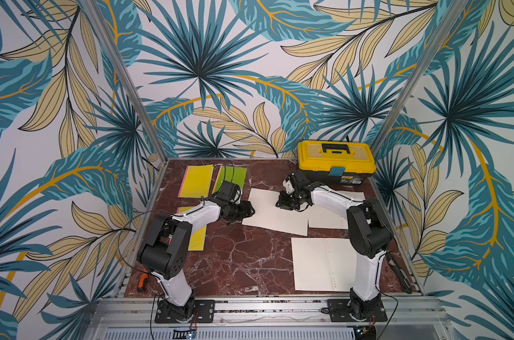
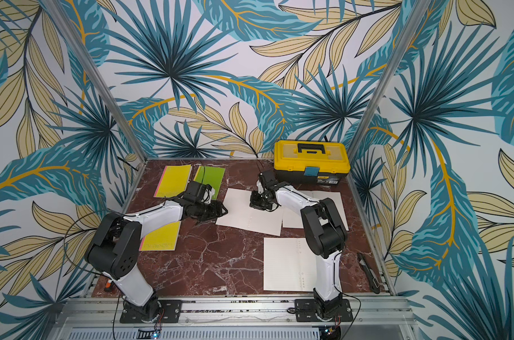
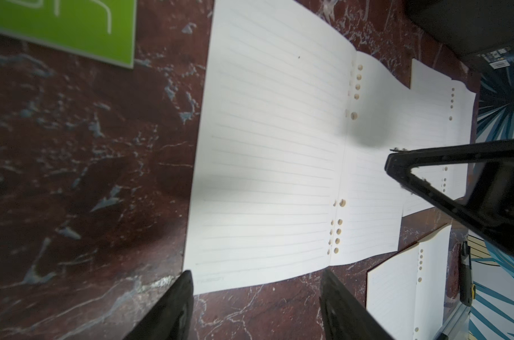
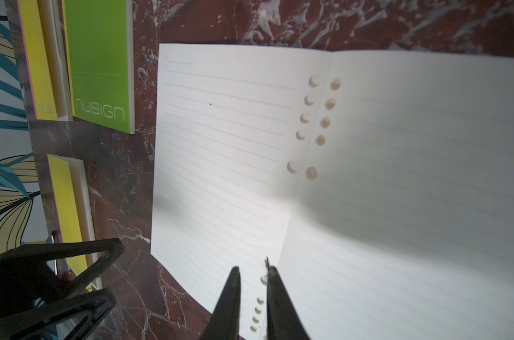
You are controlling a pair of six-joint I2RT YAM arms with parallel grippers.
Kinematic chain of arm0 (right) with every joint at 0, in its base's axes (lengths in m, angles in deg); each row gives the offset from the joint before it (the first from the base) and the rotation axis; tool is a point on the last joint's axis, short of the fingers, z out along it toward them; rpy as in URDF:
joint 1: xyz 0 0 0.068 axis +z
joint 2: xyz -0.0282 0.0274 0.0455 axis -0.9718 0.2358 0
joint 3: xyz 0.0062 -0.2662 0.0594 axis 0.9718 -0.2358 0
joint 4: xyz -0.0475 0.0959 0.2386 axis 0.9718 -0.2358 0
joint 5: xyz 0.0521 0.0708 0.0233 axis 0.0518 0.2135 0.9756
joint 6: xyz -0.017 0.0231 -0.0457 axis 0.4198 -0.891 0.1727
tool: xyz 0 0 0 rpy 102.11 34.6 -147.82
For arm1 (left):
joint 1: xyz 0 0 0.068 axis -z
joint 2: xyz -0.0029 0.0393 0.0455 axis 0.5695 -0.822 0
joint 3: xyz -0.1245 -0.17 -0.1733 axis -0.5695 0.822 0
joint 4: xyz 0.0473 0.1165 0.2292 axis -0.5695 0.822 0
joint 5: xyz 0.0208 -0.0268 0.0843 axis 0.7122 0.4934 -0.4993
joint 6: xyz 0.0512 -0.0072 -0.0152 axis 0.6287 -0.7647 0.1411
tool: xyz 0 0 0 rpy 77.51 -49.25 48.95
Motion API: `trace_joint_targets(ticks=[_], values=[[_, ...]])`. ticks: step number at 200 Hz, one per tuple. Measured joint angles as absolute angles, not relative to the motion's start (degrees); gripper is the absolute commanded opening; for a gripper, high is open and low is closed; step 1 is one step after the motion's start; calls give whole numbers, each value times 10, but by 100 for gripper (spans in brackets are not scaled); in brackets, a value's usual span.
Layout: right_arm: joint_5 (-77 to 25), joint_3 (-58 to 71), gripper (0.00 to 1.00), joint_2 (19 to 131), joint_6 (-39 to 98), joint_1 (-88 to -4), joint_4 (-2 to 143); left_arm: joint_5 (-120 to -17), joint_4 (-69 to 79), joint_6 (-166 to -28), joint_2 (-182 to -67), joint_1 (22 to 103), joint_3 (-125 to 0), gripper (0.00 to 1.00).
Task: Close the notebook
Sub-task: Move the notebook to the center of the board, then close the notebook at the center of the board.
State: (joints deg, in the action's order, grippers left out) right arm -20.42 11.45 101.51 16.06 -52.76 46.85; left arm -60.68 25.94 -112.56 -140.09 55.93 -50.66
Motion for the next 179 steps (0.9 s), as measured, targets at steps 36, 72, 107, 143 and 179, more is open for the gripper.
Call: trace_joint_targets(ticks=[36,72,107,143,179], values=[[-206,114,19,1020,161,-528,465,-606,258,-1115,-1424,554,-535,69],[-206,101,18,1046,158,-529,475,-600,257,-1104,-1461,542,-555,69],[-201,75,18,1045,148,-532,510,-595,257,-1091,-1489,537,-579,69],[-201,71,17,1043,145,-532,519,-592,259,-1076,-1496,534,-596,69],[-201,71,17,1043,146,-532,519,-589,260,-1058,-1511,525,-610,69]])
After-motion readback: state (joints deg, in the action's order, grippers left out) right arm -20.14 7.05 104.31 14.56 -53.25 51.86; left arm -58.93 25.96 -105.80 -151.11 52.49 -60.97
